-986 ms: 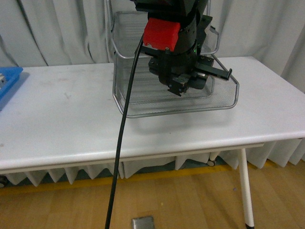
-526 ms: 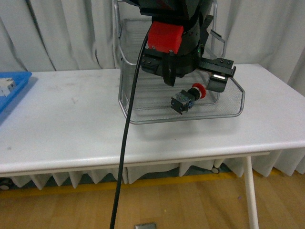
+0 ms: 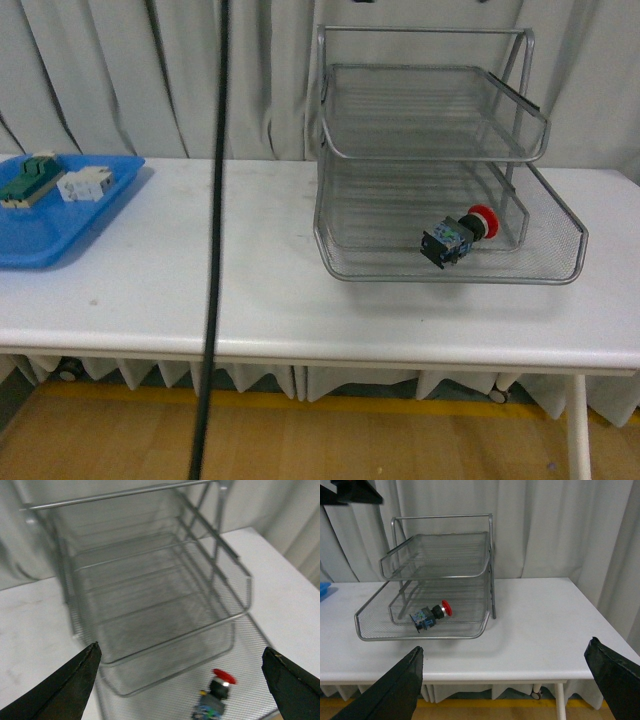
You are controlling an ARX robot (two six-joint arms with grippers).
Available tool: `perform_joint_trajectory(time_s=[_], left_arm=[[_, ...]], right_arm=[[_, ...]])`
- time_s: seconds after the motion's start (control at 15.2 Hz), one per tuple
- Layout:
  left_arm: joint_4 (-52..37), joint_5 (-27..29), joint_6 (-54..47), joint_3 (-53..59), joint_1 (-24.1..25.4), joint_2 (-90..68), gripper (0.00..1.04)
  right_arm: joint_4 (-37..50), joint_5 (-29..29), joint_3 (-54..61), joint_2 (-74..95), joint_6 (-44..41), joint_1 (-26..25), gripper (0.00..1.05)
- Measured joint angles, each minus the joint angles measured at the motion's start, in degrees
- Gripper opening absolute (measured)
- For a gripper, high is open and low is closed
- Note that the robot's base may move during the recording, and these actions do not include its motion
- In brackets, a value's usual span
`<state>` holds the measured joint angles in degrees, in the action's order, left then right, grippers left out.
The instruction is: Place button on rack with both arms
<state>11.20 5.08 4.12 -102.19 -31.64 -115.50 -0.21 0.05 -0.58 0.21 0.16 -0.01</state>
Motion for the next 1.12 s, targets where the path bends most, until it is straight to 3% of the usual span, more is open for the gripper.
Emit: perform_joint_trajectory(time_s=[0.13, 0.26, 0.33, 0.53, 0.72, 0.85, 1.12], left_arm=[[-29.1, 13.8, -2.4, 22.3, 7.6, 9.2, 0.77], [-48.5, 7.9, -3.1, 45.9, 20.0, 25.1, 0.52], [-53.8, 4.3, -3.1, 55.4, 25.4, 32.9, 0.39], [-57.5, -0.7, -3.0, 75.5, 26.5, 40.8, 0.01], [-60.1, -1.4, -3.3, 83.9, 28.5, 49.7, 0.02], [-58.8, -4.7, -3.3, 89.2, 31.5, 53.5, 0.02], [-54.3, -4.9, -3.4, 95.9, 31.7, 65.2, 0.02]], right_arm=[[0.0, 0.0, 0.0, 0.0, 0.0, 0.0, 0.98], [0.0, 0.0, 0.0, 0.0, 0.0, 0.0, 0.98], [0.0, 0.0, 0.0, 0.0, 0.0, 0.0, 0.98], [0.0, 0.0, 0.0, 0.0, 0.0, 0.0, 0.98], [0.0, 0.0, 0.0, 0.0, 0.0, 0.0, 0.98], [0.0, 0.0, 0.0, 0.0, 0.0, 0.0, 0.98], [0.0, 0.0, 0.0, 0.0, 0.0, 0.0, 0.98]])
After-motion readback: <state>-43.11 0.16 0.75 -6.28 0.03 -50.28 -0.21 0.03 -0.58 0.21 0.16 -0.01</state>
